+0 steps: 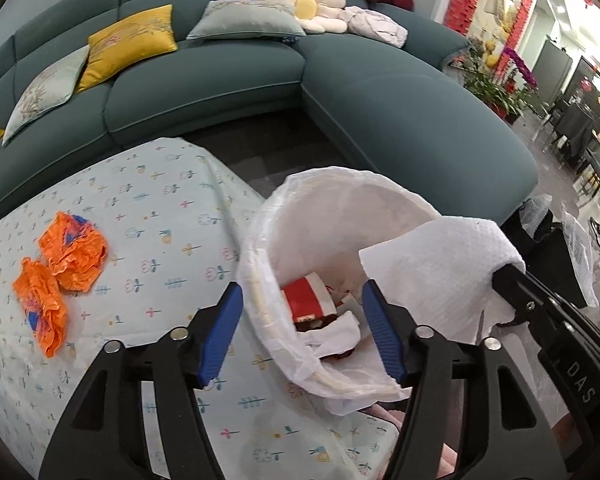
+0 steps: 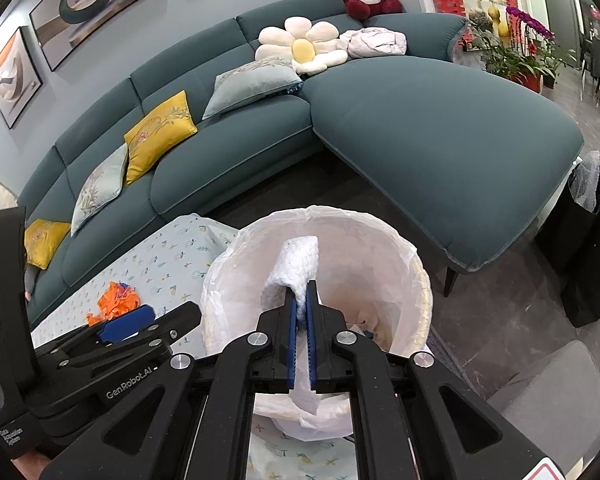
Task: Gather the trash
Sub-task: 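Carry glove and towel over the bin and release both, then move both grippers back to the orange plastic bags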
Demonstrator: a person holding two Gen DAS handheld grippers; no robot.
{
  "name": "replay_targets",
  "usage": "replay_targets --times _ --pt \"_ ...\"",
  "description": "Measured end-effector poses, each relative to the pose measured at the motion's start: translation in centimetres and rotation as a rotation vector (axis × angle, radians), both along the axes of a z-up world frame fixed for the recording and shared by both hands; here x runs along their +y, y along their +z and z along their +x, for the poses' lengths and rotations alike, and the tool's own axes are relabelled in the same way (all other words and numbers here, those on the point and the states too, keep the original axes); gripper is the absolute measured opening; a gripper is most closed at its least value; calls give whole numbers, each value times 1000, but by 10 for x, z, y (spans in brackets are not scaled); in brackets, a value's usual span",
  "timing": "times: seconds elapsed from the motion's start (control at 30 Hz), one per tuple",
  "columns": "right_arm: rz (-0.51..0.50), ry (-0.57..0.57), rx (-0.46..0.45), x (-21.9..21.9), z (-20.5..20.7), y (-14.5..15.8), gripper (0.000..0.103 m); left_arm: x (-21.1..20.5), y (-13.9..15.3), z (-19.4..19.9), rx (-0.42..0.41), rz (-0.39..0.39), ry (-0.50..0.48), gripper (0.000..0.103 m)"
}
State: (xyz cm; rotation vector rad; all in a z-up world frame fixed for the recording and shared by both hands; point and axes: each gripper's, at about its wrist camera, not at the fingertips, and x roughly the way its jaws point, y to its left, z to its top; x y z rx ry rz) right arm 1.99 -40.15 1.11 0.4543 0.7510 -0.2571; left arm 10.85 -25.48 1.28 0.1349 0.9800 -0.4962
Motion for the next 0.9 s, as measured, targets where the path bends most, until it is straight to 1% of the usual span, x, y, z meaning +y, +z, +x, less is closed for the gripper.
replay_targets --times 0.1,0.13,0.2,0.23,0.27,0.4,0.53,0.63,0.7,0.77,0.9 --pt "-9 2 6 4 3 0 10 8 -2 2 -1 4 17 61" --pt "-13 2 10 5 5 -1 11 11 -2 2 1 6 24 63" --pt "-22 -2 19 8 7 -2 17 16 -4 4 4 4 36 64" --pt "-25 -7 24 8 8 -3 27 19 -5 4 6 3 42 64" --pt "-25 -11 24 8 9 -3 34 21 -5 5 7 2 46 64" --pt "-15 -20 45 11 12 -10 34 31 -6 7 9 -4 69 64" --pt "-26 -4 54 17 14 -11 34 40 -8 10 17 -9 91 64" --pt "-36 3 53 22 15 -9 37 46 -9 11 21 -10 105 64" --pt "-36 9 52 25 16 -8 38 51 -10 12 22 -9 114 66" --pt "-30 19 50 28 16 -7 38 58 -11 13 23 -9 136 73" --pt "-35 40 49 39 18 -4 40 74 -12 16 21 -11 171 73"
